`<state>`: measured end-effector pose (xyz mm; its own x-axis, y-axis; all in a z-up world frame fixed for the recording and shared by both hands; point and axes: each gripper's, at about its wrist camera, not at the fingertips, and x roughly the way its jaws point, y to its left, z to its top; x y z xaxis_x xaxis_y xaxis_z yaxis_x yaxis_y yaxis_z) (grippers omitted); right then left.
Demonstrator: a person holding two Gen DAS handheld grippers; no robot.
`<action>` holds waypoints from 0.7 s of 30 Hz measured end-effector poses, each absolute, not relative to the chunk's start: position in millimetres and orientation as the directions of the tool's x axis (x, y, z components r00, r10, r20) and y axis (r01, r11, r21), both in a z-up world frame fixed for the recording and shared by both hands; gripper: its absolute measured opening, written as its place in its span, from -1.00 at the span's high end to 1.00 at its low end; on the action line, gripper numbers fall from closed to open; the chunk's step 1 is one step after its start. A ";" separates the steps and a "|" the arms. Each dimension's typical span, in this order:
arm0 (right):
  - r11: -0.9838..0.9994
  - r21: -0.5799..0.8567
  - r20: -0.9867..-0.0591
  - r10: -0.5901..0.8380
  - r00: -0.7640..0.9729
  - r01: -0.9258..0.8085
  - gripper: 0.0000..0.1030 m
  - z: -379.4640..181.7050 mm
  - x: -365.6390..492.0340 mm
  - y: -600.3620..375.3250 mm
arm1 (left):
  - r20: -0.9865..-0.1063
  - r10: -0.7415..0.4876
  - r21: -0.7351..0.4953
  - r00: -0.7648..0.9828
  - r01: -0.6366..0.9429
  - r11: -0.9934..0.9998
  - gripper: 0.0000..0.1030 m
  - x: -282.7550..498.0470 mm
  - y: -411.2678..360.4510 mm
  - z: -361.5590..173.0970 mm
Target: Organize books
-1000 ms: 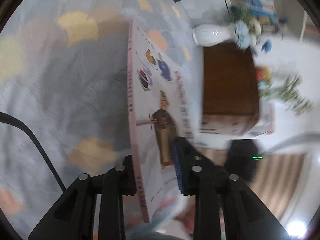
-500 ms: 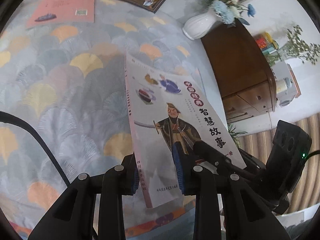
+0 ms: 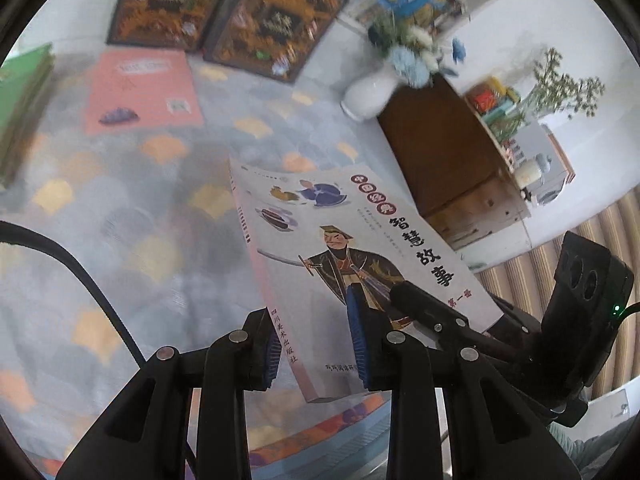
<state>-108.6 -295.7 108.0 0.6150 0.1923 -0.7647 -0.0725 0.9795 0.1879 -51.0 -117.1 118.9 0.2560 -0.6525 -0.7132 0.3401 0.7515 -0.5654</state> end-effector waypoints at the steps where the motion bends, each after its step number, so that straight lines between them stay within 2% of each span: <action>1: 0.979 0.188 -0.761 0.193 0.619 -0.075 0.40 112.5 -106.0 -288.7 | -0.706 -0.655 -0.569 0.269 0.336 0.751 0.50 -46.3 -104.3 123.3; 6: 0.972 0.187 -0.730 0.234 0.642 -0.142 0.38 133.1 -74.0 -223.5 | -0.658 -0.657 -0.592 0.368 0.287 0.753 0.51 -18.9 -29.6 145.1; 12: 0.947 0.177 -0.692 0.313 0.650 -0.267 0.36 152.7 -20.3 -120.7 | -0.625 -0.581 -0.563 0.521 0.215 0.798 0.51 11.1 64.1 166.5; 21: 0.907 0.227 -0.695 0.406 0.593 -0.355 0.36 148.1 76.1 12.0 | -0.610 -0.469 -0.545 0.639 0.091 0.833 0.50 69.8 185.3 161.4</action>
